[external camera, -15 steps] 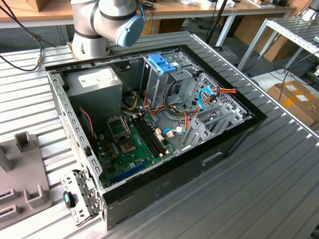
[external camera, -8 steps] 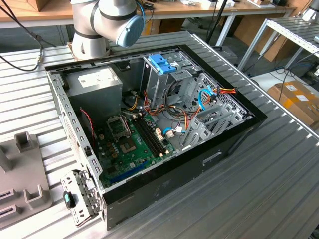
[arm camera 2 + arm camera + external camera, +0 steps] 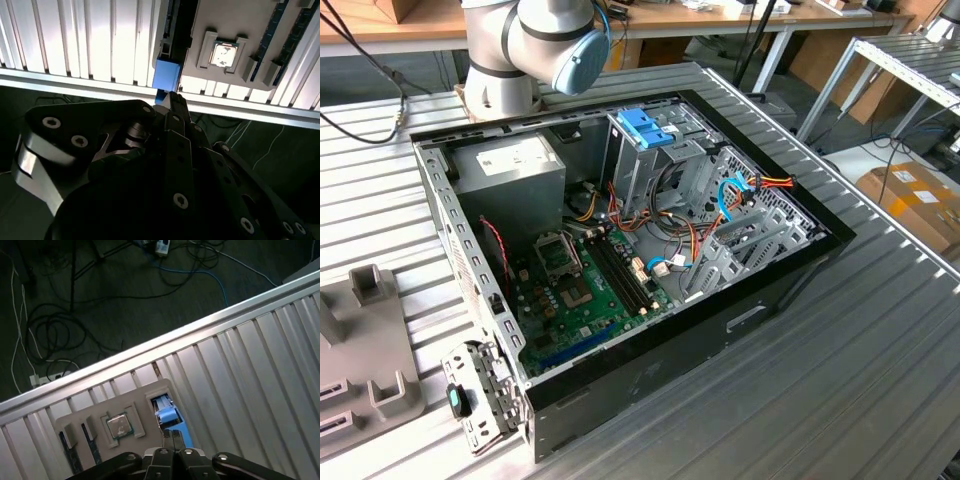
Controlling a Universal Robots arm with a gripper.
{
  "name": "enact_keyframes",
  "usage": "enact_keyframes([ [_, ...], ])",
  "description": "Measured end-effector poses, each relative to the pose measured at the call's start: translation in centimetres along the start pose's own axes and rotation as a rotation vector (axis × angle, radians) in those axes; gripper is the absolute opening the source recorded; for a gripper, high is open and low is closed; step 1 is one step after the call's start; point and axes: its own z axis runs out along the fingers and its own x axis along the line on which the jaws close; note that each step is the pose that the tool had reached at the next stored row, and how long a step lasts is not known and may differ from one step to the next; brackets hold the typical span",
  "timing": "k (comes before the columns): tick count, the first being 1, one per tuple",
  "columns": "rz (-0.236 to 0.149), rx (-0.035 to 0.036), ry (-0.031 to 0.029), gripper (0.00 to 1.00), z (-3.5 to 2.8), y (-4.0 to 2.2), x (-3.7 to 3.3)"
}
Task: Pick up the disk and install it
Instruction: 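Pick up the disk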
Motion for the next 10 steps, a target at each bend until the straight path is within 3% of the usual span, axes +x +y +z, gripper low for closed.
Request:
enact_keyframes([
  [6, -0.132, -0.0034, 0.0028, 0.11, 0.11, 0.0, 0.0],
  [10, -0.239, -0.0063, 0.0051, 0.11, 0.22, -0.01, 0.01],
])
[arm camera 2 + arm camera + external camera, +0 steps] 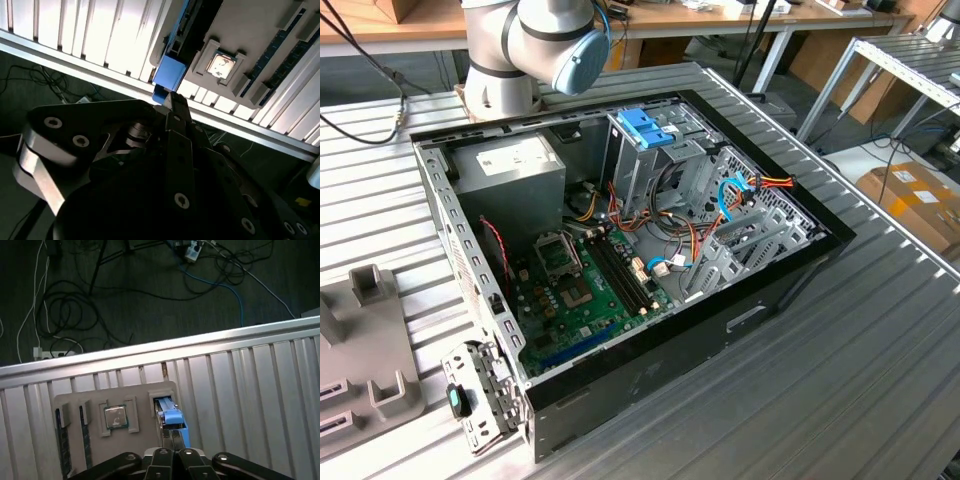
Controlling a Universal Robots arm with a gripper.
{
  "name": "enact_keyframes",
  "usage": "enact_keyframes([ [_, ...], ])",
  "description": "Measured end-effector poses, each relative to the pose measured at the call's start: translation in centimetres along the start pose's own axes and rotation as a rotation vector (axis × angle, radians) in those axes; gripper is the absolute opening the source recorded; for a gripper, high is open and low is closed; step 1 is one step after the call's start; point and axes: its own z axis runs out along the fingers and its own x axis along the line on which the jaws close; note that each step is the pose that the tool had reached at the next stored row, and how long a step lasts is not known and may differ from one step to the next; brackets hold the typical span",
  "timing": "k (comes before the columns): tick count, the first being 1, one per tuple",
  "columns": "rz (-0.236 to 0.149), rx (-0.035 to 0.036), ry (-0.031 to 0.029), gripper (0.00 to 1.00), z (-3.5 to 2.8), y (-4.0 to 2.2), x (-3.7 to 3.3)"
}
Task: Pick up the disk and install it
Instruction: 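Pick up the disk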
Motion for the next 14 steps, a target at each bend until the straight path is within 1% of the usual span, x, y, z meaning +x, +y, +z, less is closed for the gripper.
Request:
enact_keyframes([
  [2, -0.044, -0.0011, 0.0009, 0.11, 0.03, 0.0, 0.0],
  [3, -0.051, -0.0012, 0.001, 0.11, 0.03, 0.0, 0.0],
  [10, -0.054, -0.0012, 0.0011, 0.11, 0.04, -0.03, -0.02],
  [14, -0.056, -0.0015, 0.0012, 0.11, 0.05, -0.47, -0.11],
])
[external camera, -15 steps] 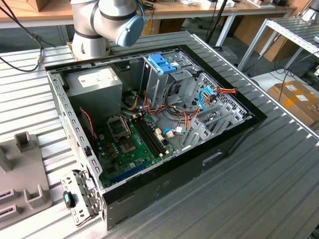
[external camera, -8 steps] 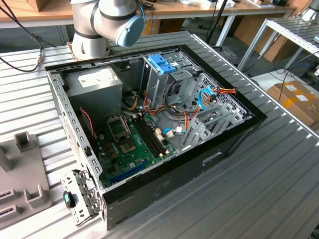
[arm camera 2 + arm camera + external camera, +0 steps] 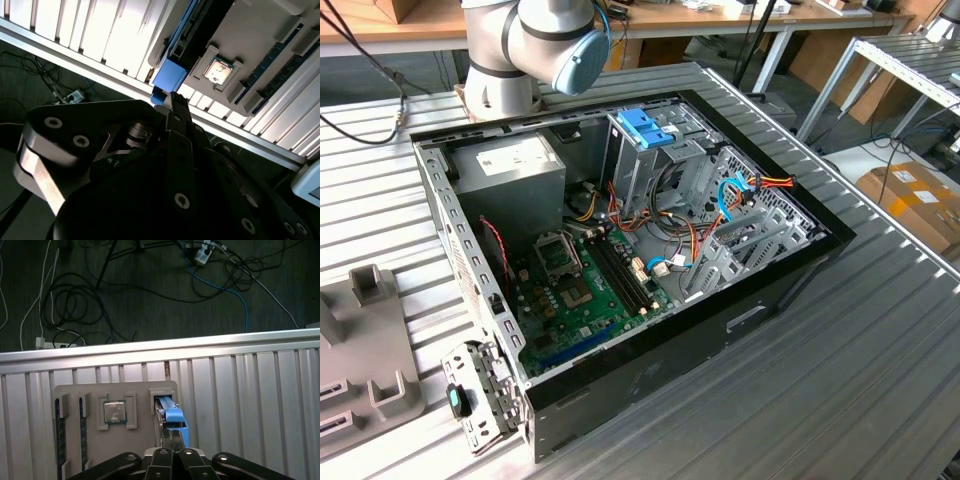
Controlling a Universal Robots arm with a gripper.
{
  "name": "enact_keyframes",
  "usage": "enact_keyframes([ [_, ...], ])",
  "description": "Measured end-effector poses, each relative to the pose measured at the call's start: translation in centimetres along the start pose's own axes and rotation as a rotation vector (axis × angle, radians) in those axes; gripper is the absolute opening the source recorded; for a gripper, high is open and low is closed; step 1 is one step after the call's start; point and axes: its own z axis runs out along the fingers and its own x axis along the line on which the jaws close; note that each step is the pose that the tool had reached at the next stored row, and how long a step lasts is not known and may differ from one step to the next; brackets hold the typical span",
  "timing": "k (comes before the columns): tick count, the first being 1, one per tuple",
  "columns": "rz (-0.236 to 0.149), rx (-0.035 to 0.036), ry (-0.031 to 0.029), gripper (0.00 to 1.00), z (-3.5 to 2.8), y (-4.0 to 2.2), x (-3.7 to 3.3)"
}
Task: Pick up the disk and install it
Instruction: 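Pick up the disk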
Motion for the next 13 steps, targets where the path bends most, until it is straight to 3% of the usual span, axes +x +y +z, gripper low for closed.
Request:
enact_keyframes([
  [6, 0.0, 0.0001, -0.0001, 0.11, 0.03, -1.93, -0.3],
  [13, 0.0, 0.0, 0.0, 0.11, 0.06, -3.52, -0.55],
])
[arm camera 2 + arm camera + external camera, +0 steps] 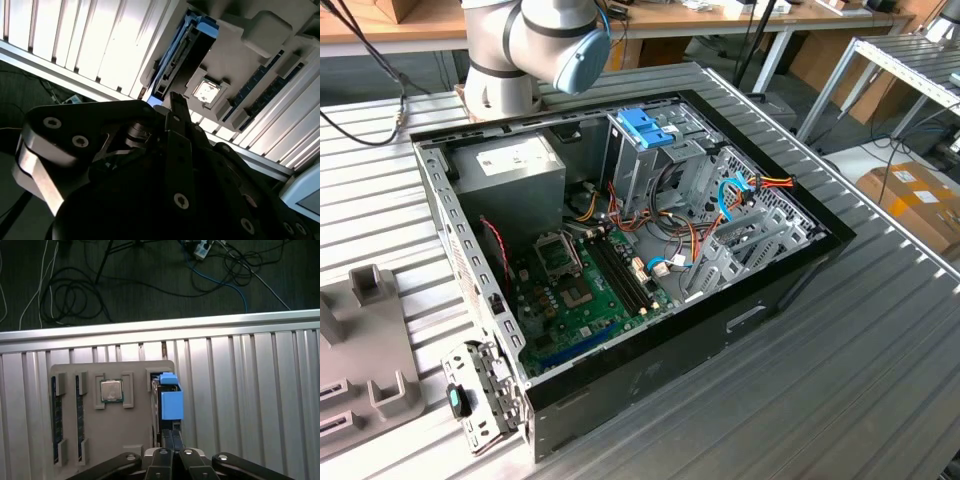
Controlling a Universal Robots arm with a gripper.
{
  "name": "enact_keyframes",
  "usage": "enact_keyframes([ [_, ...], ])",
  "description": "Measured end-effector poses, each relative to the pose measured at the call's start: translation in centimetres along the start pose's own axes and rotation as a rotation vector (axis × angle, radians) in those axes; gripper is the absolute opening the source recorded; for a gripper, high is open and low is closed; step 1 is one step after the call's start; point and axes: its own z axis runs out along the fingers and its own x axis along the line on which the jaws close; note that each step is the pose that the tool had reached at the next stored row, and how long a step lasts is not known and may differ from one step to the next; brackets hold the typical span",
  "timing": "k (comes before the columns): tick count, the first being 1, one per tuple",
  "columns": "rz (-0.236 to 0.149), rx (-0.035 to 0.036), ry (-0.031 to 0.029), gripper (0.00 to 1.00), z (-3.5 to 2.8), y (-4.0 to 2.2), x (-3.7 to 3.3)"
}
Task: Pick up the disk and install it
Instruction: 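Pick up the disk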
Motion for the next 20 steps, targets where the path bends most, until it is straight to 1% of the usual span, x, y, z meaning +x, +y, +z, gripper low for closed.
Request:
enact_keyframes([
  [3, 0.0, 0.0, -0.0002, 0.11, 0.04, -0.02, -0.01],
  [6, -0.001, 0.0014, -0.0005, 0.11, 0.3, -0.03, 0.0],
  [8, -0.001, 0.0052, -0.0009, 0.11, 0.64, -0.04, 0.01],
  [12, -0.003, 0.0125, -0.0014, 0.11, 1.01, -0.05, 0.02],
  [20, -0.003, 0.0131, -0.0014, 0.11, 1.25, 0.02, 0.03],
])
